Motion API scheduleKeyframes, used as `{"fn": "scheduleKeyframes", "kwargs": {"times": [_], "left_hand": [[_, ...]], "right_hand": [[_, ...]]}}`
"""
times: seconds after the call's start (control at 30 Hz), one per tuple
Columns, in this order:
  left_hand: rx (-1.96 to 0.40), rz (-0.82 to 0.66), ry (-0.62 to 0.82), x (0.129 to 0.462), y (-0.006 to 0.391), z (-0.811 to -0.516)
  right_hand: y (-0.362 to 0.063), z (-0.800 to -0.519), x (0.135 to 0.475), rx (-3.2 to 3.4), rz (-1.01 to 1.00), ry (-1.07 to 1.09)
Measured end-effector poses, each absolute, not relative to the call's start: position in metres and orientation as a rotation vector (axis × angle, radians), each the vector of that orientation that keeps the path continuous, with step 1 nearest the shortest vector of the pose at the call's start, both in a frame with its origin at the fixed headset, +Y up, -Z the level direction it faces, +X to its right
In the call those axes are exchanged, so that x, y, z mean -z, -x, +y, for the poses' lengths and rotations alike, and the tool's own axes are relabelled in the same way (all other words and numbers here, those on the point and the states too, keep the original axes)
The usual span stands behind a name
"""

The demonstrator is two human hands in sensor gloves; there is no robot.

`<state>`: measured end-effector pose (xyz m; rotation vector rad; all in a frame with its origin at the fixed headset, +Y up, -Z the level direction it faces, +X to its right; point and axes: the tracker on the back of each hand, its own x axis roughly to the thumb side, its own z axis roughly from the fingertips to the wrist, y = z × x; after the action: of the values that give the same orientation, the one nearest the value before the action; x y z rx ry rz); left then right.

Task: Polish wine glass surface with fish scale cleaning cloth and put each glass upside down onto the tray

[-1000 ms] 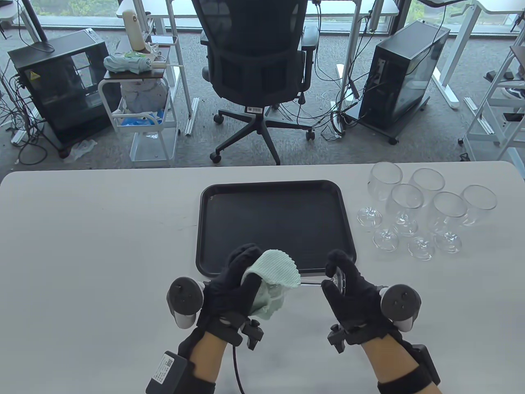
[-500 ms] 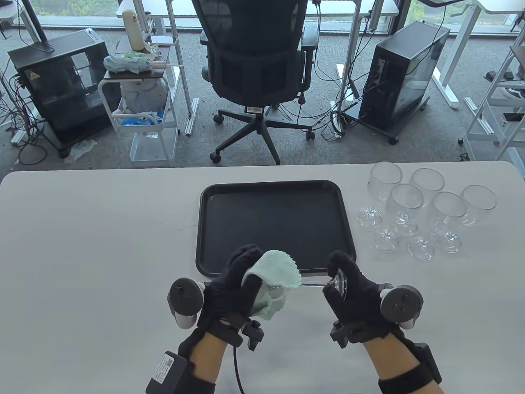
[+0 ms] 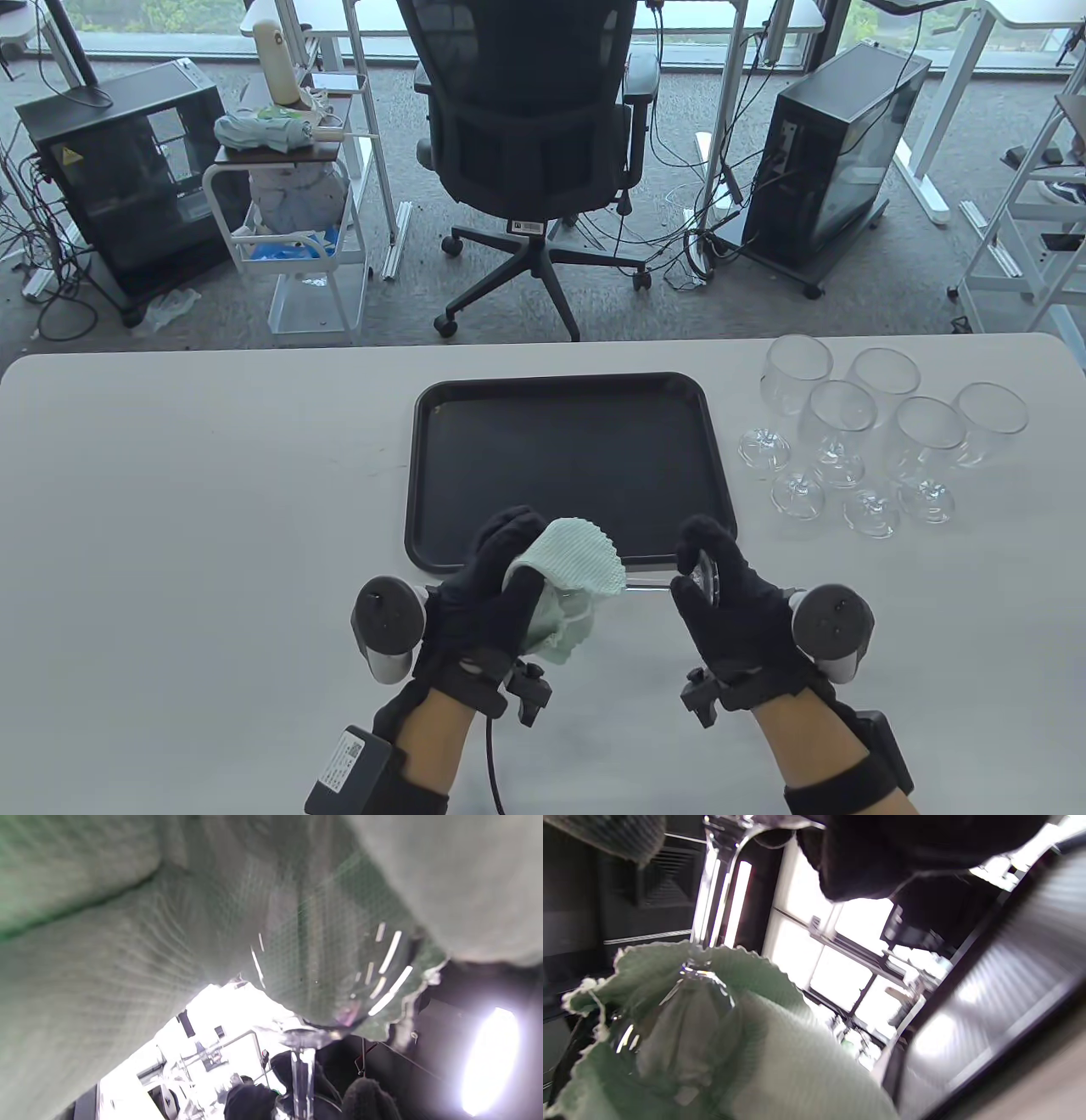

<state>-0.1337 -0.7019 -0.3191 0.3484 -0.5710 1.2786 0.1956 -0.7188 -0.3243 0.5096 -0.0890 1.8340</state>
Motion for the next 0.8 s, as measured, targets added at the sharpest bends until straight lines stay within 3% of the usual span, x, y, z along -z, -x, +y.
{"fn": "scheduleKeyframes", "kwargs": {"times": [0.03, 0.13, 0.2, 0.27, 0.37, 0.5, 0.6, 0.7, 0.77, 0.8], "left_hand": [[-1.281, -0.577, -0.358, 0.320, 0.135, -0.702], [-1.315, -0.541, -0.343, 0.320, 0.137, -0.703], [-1.411, -0.534, -0.271, 0.323, 0.138, -0.706], [-1.448, -0.536, -0.217, 0.324, 0.137, -0.707], [-1.411, -0.539, -0.249, 0.321, 0.134, -0.705], [-1.362, -0.563, -0.346, 0.319, 0.133, -0.704], [-1.371, -0.563, -0.330, 0.319, 0.133, -0.703], [-1.425, -0.540, -0.271, 0.321, 0.137, -0.702], [-1.436, -0.560, -0.237, 0.321, 0.136, -0.703], [-1.435, -0.558, -0.260, 0.319, 0.134, -0.702]], "right_hand": [[-0.195, -0.718, 0.324, -1.811, -0.104, -0.568], [-0.192, -0.709, 0.316, -2.029, -0.471, -0.663], [-0.190, -0.700, 0.308, -2.155, -0.745, -0.861], [-0.190, -0.695, 0.304, -2.144, -0.858, -0.892], [-0.193, -0.698, 0.310, -2.023, -0.679, -0.783], [-0.197, -0.701, 0.319, -1.916, -0.239, -0.601], [-0.196, -0.698, 0.313, -2.020, -0.451, -0.645], [-0.191, -0.693, 0.303, -2.161, -0.769, -0.874], [-0.191, -0.691, 0.302, -2.148, -0.844, -0.861], [-0.193, -0.692, 0.304, -2.085, -0.779, -0.810]]}}
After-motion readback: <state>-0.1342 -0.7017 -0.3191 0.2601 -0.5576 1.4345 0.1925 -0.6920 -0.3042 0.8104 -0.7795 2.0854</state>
